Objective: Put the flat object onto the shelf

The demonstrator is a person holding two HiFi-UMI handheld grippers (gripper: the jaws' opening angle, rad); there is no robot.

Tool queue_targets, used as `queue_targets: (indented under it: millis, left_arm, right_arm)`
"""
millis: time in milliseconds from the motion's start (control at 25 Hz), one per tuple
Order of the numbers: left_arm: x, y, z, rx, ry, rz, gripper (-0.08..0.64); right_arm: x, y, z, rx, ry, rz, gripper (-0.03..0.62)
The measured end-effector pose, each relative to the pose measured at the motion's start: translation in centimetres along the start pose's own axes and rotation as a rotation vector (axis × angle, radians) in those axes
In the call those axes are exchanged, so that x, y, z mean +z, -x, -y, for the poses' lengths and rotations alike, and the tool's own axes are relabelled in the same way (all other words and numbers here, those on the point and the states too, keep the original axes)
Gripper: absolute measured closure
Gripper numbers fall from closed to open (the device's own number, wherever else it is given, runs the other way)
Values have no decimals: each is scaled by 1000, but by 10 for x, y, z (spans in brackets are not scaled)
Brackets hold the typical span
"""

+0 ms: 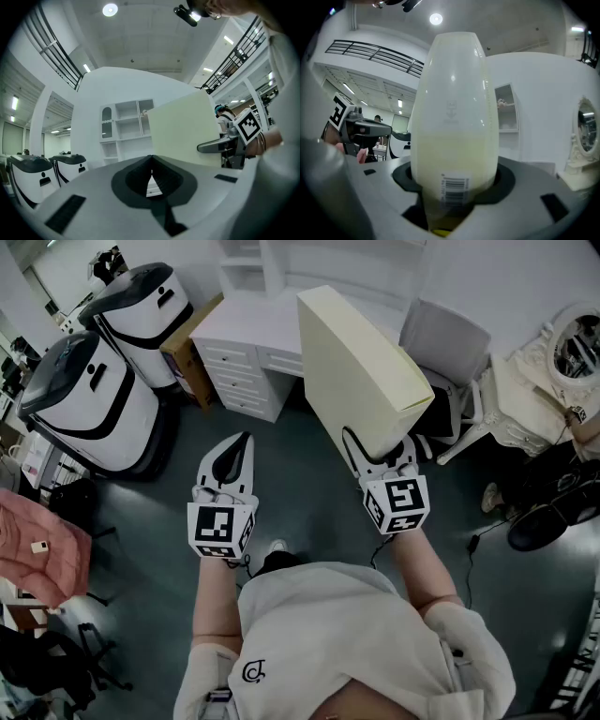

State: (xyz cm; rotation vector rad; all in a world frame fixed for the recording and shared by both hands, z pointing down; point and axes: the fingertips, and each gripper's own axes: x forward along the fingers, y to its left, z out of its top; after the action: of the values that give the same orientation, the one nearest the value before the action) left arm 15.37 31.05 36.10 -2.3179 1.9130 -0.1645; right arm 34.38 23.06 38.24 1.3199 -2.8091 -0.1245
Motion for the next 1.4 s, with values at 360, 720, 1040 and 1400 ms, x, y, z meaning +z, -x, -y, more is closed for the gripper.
queue_targets:
  millis: [360,720,1040,1400]
  left_arm:
    - [-3,2,3,8,-33,-10,548]
    - [-15,6,2,1,-9,-12,548]
    - [-45,-32,-49,-8,32,-13,548]
    - [-53,-117,-171,-90,1,14,548]
  right_arm:
    - [0,3,-4,8,5,4,321]
    - [-11,2,-3,-20,-7,5,321]
    - [-29,-60,-17,-4,-26,-39,321]
    - [-14,-198,-31,-83,-32,-25,318]
